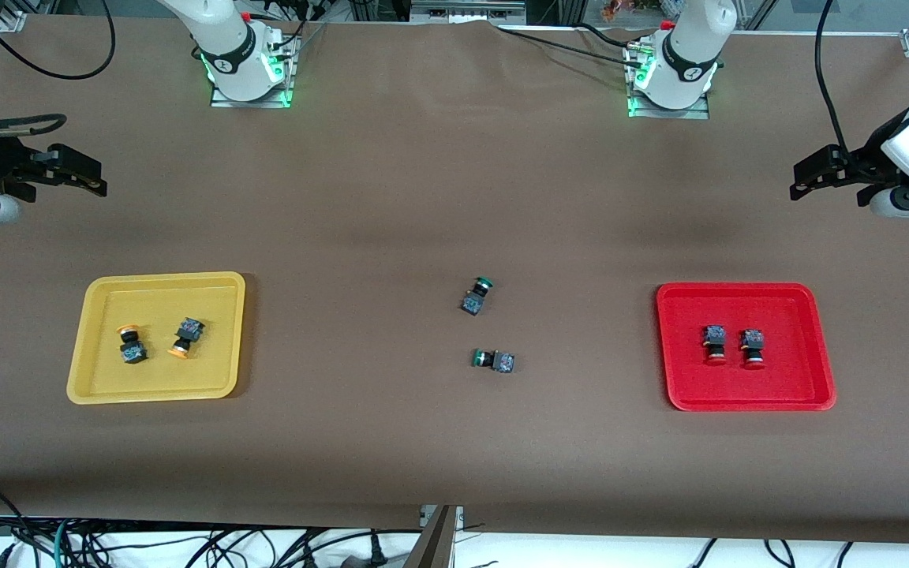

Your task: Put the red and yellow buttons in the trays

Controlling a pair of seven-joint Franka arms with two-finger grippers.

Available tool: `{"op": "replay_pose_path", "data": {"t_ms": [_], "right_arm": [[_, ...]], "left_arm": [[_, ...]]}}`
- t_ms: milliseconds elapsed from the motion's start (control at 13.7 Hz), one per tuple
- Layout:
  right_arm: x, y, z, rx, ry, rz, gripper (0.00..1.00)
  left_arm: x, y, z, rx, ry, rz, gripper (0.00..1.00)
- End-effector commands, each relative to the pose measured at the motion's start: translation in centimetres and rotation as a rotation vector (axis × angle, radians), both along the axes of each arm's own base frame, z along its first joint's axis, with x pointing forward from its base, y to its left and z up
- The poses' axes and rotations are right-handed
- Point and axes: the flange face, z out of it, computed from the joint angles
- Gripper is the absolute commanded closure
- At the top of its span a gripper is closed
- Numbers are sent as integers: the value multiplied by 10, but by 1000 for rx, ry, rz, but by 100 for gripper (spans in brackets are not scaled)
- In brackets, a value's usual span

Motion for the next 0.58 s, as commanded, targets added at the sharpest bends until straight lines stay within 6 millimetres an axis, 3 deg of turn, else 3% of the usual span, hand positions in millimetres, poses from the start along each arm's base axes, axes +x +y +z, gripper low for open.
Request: {"op": "replay_pose_path", "data": {"t_ms": [0, 510], "right_arm": [[2, -3, 0, -6, -5, 5, 0], [3, -2, 0, -21, -10, 8, 0]], "left_arm": [[4, -1, -3, 33, 16, -28, 0], [5, 0, 2, 40, 10, -26, 0]]}}
